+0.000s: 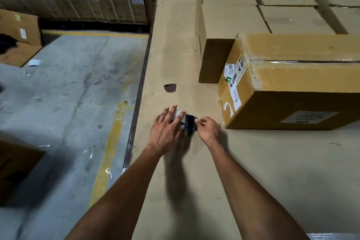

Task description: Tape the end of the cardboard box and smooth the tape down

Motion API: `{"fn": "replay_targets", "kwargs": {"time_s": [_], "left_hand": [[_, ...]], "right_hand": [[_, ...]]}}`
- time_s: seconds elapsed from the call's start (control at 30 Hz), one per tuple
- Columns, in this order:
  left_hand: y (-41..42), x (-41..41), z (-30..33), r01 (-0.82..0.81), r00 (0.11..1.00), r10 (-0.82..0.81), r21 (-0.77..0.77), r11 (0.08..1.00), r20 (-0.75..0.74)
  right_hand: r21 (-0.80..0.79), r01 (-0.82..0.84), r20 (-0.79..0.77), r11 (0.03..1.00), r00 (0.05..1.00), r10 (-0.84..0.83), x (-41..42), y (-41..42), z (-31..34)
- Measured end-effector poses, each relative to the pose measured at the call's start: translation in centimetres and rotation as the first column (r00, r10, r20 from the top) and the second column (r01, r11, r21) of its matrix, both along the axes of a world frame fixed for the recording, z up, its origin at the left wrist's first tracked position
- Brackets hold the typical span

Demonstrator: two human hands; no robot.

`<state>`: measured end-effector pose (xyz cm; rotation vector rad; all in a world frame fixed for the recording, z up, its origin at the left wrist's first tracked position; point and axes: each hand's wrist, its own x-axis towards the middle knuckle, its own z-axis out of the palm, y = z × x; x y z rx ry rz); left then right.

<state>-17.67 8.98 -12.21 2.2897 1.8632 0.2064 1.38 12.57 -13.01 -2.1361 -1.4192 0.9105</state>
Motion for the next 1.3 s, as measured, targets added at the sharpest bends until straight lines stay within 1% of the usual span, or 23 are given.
{"fn": "replay_targets", "kwargs": {"time_s": [0.1,0.23,0.33,0.47,0.6,0.73,0.9,0.97,1.0,1.07,1.13,1.23,1.27,1.3], "left_hand": [[0.6,0.3,-0.6,-0.017,0.999,0.017,0.015,1.0,0.047],[0.8,0.8,-1.4,-0.073,0.992,0.07,0.034,0.997,0.101],[0.9,1.4,-1.7,-0.084,0.993,0.079,0.065,0.994,0.084],[1.2,2.2,-1.9,-0.044,0.999,0.041,0.102,0.994,0.029],[1.6,2.7,-2.4,-0.084,0.99,0.069,0.121,0.989,0.119],[1.6,2.6,-2.8,-0.087,0.986,0.069,0.118,0.989,0.151],[1.6,2.2,-3.2,-0.104,0.968,0.075,0.112,0.988,0.238],[1.5,1.9,-3.2,-0.111,0.951,0.077,0.098,0.989,0.3],[1.5,1.7,-3.2,-0.125,0.932,0.086,0.089,0.988,0.353],[1.5,1.4,-3.1,-0.168,0.868,0.124,0.049,0.985,0.48],[1.4,1.2,-2.9,-0.208,0.794,0.185,-0.026,0.978,0.579],[1.3,1.2,-2.4,-0.218,0.737,0.22,-0.083,0.972,0.639],[1.2,1.3,-2.3,-0.215,0.739,0.219,-0.085,0.973,0.637],[1.2,1.5,-2.3,-0.214,0.763,0.213,-0.073,0.974,0.611]], "right_hand": [[-0.048,0.04,0.002,0.998,0.999,-0.04,-0.6,1.0,-0.3],[-0.073,0.087,-0.006,0.993,0.996,-0.088,-0.5,1.3,-0.7],[-0.073,0.117,-0.016,0.99,0.993,-0.118,-0.3,1.2,-0.7],[-0.054,0.134,-0.016,0.989,0.991,-0.135,-0.5,1.2,-0.4],[-0.056,0.128,-0.009,0.99,0.992,-0.129,-0.4,1.3,-0.2],[-0.063,0.12,0.005,0.991,0.993,-0.12,-0.4,1.4,-0.3],[-0.054,0.125,0.017,0.991,0.992,-0.125,-0.4,1.4,-0.1],[-0.046,0.135,0.013,0.99,0.991,-0.135,-0.4,1.4,-0.2],[-0.041,0.144,0.005,0.989,0.99,-0.144,-0.4,1.4,-0.2],[-0.035,0.17,-0.031,0.985,0.985,-0.171,-0.4,1.4,-0.5],[-0.047,0.188,-0.064,0.981,0.98,-0.191,-0.4,1.4,-0.9],[-0.07,0.211,-0.11,0.975,0.97,-0.218,-0.1,1.7,-2.5],[-0.075,0.217,-0.117,0.973,0.967,-0.225,0.4,2.1,-4.3],[-0.078,0.215,-0.127,0.974,0.966,-0.223,1.0,2.5,-6.4]]}}
